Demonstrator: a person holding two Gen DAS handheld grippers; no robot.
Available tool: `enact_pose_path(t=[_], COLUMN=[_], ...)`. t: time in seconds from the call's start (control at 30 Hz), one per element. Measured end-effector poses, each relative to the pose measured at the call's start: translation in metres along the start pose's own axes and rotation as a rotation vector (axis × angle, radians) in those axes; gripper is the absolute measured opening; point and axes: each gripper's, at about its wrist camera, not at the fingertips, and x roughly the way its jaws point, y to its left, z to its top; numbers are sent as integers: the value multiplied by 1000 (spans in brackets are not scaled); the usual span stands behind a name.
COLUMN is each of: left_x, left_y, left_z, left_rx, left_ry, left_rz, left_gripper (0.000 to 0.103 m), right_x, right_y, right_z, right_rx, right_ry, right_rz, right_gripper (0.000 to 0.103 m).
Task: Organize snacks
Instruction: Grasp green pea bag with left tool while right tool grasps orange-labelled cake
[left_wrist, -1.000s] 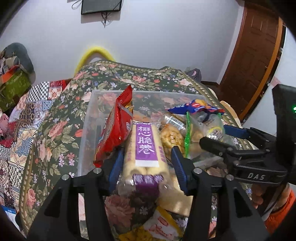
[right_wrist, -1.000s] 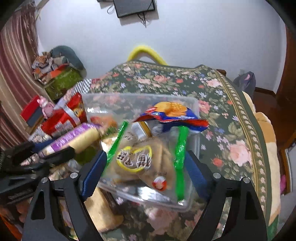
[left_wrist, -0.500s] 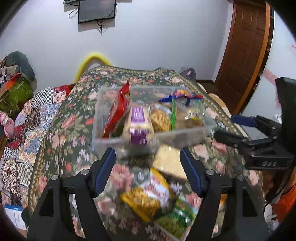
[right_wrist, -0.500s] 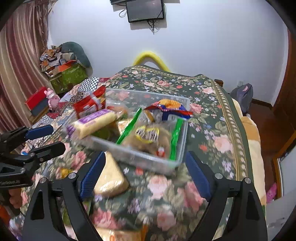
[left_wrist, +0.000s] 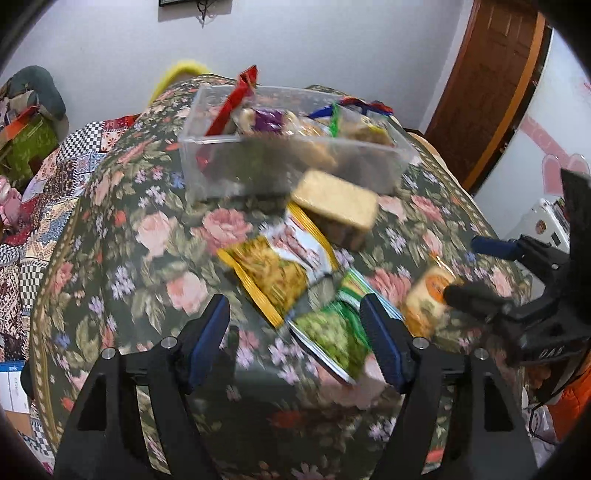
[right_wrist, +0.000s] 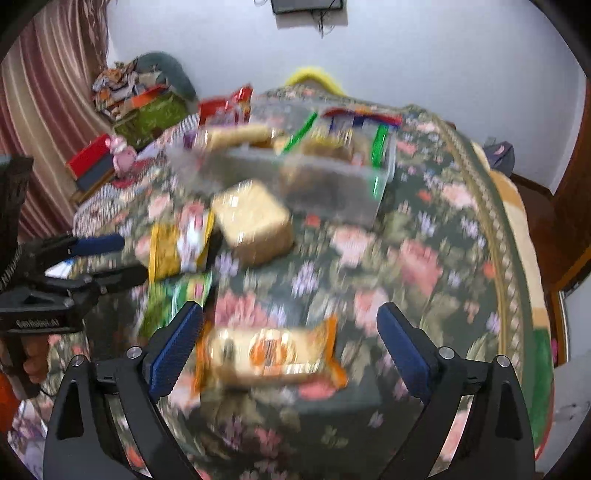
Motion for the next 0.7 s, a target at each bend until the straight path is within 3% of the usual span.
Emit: enact_pose_path(t=[0.23,0.27,0.33,0.43,0.7], left_x=[3,6,12,23,30], left_y=[-24,-28,-33,-38,-33], left_z=[-8,-7,-6,-6,-11], left_rx=[72,79,87,97,82], left_ry=[-13,-10,3,19,49], left_rz=[-33,-41,-65,-70,-85], left_gripper=[73,73,73,73,73], right_x=[-8,-10,-11,-7,13], right_y=[1,2,-1,-2,-12], right_z=[-29,-31,-33,-34,-22], right_rx=[-16,-15,-14,-5,41], right_ry=[16,16,22,33,41], right_rz=[-18,-19,-4,15,12], right_gripper=[91,88,70,53,47])
